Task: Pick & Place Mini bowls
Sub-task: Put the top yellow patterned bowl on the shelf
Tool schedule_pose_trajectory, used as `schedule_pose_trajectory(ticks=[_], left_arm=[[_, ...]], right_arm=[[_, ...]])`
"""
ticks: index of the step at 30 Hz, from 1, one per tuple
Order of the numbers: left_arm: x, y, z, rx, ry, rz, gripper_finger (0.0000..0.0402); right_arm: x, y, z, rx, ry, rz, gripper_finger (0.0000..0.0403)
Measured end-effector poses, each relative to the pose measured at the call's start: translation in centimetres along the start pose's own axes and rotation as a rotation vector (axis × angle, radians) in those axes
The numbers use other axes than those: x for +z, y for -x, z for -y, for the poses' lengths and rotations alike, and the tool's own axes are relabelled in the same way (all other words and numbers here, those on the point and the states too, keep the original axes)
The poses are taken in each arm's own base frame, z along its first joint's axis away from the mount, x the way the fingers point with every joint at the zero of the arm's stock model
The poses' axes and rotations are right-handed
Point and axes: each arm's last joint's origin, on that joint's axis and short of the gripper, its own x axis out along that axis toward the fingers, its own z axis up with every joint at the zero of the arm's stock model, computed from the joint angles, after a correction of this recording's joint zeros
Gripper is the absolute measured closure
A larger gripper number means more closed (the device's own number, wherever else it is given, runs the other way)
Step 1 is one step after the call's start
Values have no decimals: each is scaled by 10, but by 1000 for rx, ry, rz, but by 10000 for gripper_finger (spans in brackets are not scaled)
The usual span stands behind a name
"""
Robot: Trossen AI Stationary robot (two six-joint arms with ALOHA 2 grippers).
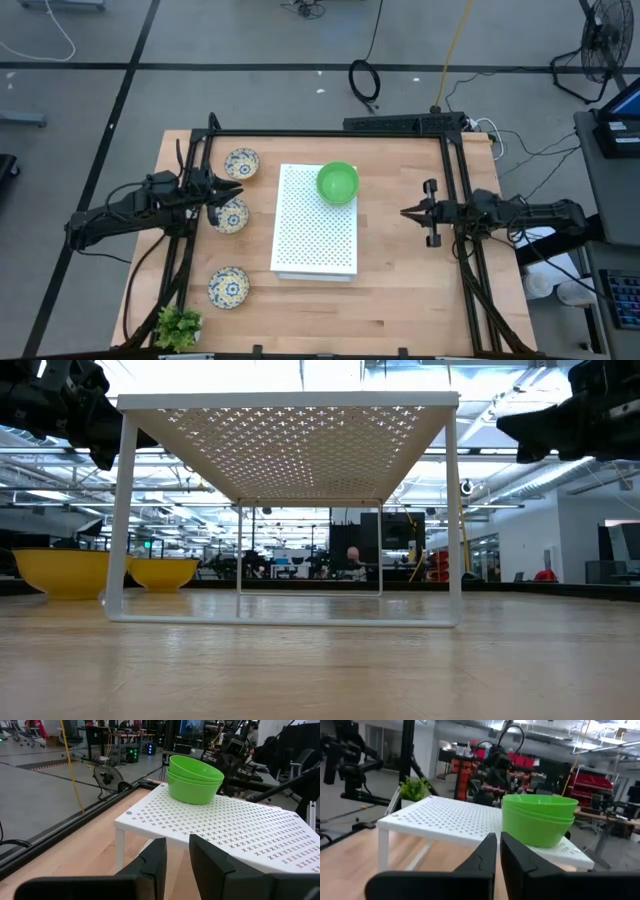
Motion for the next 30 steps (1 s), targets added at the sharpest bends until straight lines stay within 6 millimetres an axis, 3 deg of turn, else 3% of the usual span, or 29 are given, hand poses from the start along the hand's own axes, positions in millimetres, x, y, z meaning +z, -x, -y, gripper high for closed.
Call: schedule_pose_trajectory(ticks=[5, 12, 30], left_arm=[[0, 0, 0, 0, 0, 0, 314], [0, 0, 0, 1, 0, 0, 314], [0, 0, 0, 0, 0, 0, 314]], right_arm=[[-1, 0, 0, 4, 3, -9, 387], [-3, 0, -1, 6, -180, -28, 387], [-3, 0, -1, 7, -174, -31, 387]])
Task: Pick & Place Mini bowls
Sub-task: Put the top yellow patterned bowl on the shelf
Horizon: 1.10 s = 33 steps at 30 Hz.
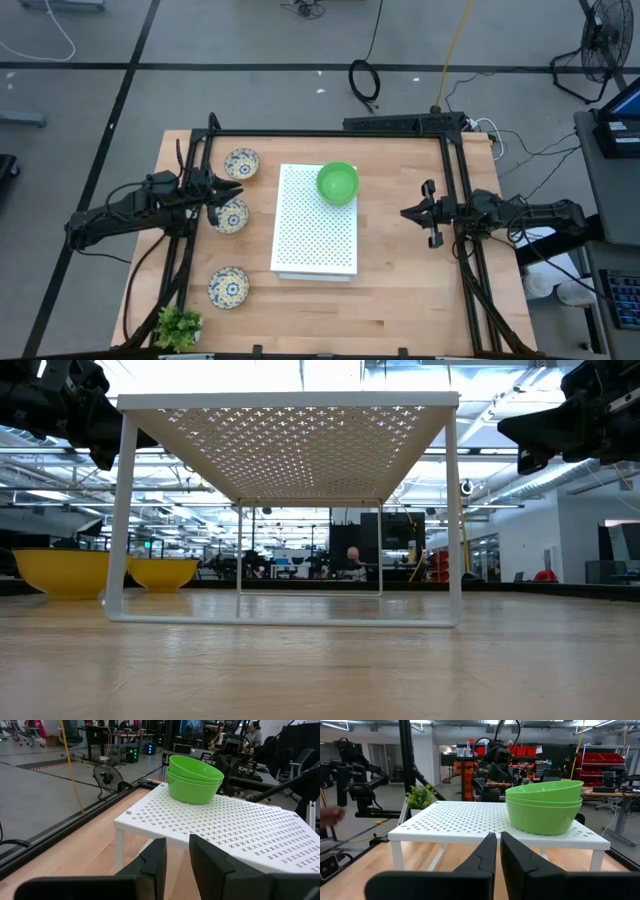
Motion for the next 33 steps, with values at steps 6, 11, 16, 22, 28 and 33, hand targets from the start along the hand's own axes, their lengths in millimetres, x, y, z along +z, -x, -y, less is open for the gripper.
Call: schedule_pose_trajectory(ticks=[6, 11, 16, 22, 28, 33], left_arm=[[0, 0, 0, 0, 0, 0, 314], [2, 0, 0, -2, -17, 21, 314], [14, 1, 2, -15, -68, 150, 314], [31, 5, 4, -36, -50, 322, 314], [39, 8, 4, 12, -156, 419, 314], [33, -2, -6, 348, 79, 222, 314]], right_arm=[[0, 0, 0, 0, 0, 0, 390], [0, 0, 0, 0, 0, 0, 390], [0, 0, 0, 0, 0, 0, 387], [0, 0, 0, 0, 0, 0, 391], [0, 0, 0, 0, 0, -1, 388], [0, 0, 0, 0, 0, -1, 388]])
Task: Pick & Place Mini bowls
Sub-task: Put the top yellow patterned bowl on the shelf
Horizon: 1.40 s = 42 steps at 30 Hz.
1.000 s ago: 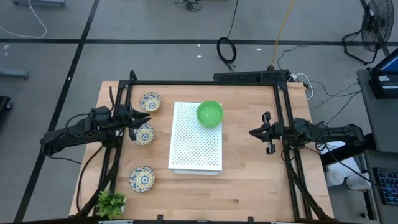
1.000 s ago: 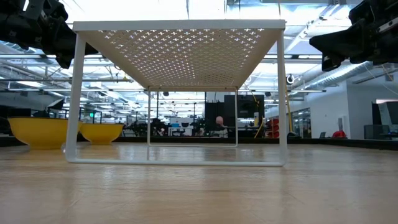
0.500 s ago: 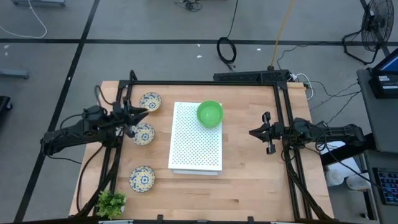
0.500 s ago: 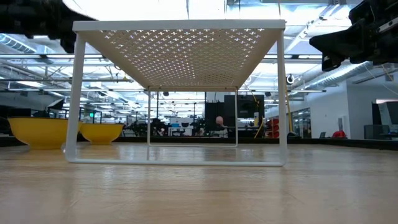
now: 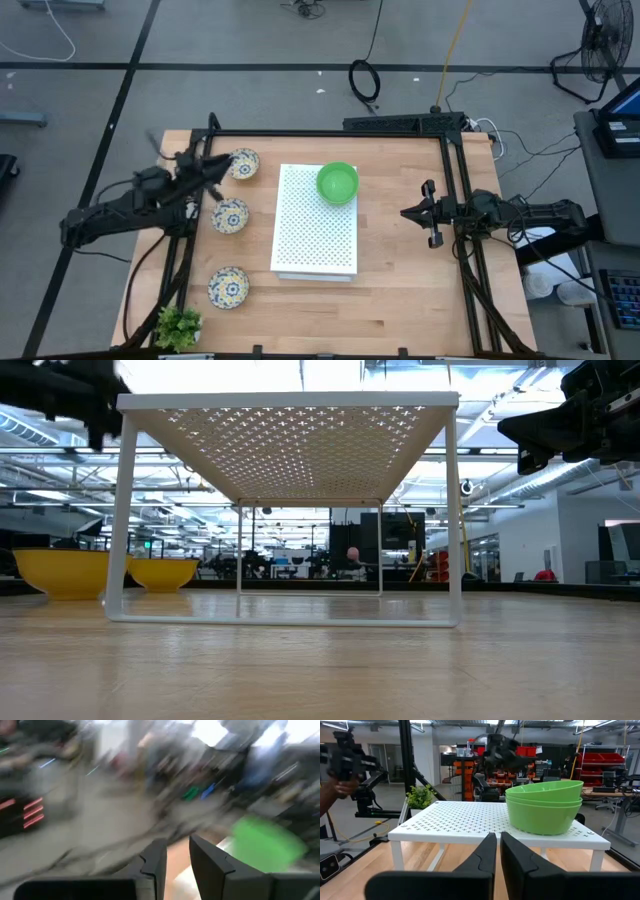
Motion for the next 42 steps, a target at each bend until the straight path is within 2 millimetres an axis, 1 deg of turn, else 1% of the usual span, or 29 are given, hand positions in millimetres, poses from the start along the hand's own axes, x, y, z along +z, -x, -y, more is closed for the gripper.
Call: schedule_pose_trajectory(ticks=[3, 7, 9, 12, 16, 18, 20, 23, 24, 26, 28, 30, 33, 37, 42], left_arm=[[4, -10, 1, 144, -66, -176, 313], [22, -31, 7, 249, -113, -336, 313], [31, -43, 7, 349, -159, -449, 313], [42, -62, -2, 518, -192, -655, 299], [44, -90, -28, 651, -178, -919, 258], [39, -104, -47, 704, -138, -1015, 233], [30, -115, -67, 761, -82, -1095, 207], [17, -123, -99, 829, 35, -1182, 178], [14, -126, -105, 820, 75, -1212, 171], [9, -133, -111, 769, 143, -1231, 163], [0, -138, -119, 722, 208, -1266, 161], [-7, -139, -126, 729, 233, -1307, 162], [-18, -142, -132, 706, 274, -1367, 170], [-32, -145, -136, 708, 287, -1450, 185], [-44, -149, -142, 714, 284, -1493, 201]], right_arm=[[0, 0, 0, 0, 0, 0, 390], [0, 0, 0, 0, 0, 0, 391], [0, 0, 0, 0, 0, 0, 390], [0, 0, 0, 0, 0, 0, 388], [0, 0, 0, 0, 0, 0, 388], [0, 0, 0, 0, 0, 0, 389], [0, 0, 0, 1, 0, 0, 391], [0, 0, 0, 0, 0, 0, 391], [0, 0, 0, 0, 0, 0, 391], [0, 0, 0, 0, 0, 0, 389], [0, 0, 0, 1, -1, -1, 387], [0, 0, 0, -1, 0, -1, 388], [0, 0, 0, 0, 0, -2, 389], [0, 0, 0, 0, 0, -2, 389], [0, 0, 0, 0, 0, -2, 391]])
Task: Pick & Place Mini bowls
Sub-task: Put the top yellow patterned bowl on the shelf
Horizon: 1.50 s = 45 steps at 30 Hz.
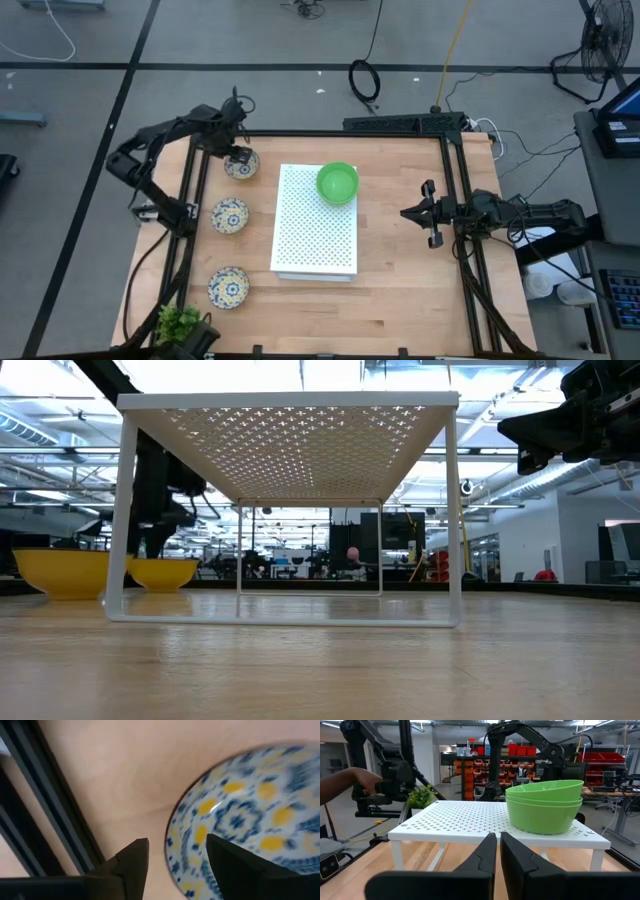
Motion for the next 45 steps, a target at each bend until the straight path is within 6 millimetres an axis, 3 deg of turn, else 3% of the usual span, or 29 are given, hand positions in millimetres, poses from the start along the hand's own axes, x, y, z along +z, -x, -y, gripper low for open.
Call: schedule_pose_trajectory(ticks=[11, 19, 25, 30, 34, 45], left_arm=[[4, -9, 1, 32, -46, -16, 250], [5, -6, 1, 29, -43, 4, 377], [4, -6, 2, 37, -103, 4, 368], [-4, 14, 2, -8, -131, 73, 390], [-19, 41, -1, -33, -143, 175, 393], [-77, 105, -5, -148, -160, 417, 396]], right_arm=[[0, 0, 0, 0, 0, 0, 389], [0, 0, 0, 0, 0, 0, 390], [0, 0, 0, 0, 0, 0, 392], [0, 0, 0, 0, 0, 0, 388], [0, 0, 0, 0, 0, 0, 388], [0, 0, 0, 0, 0, 0, 390]])
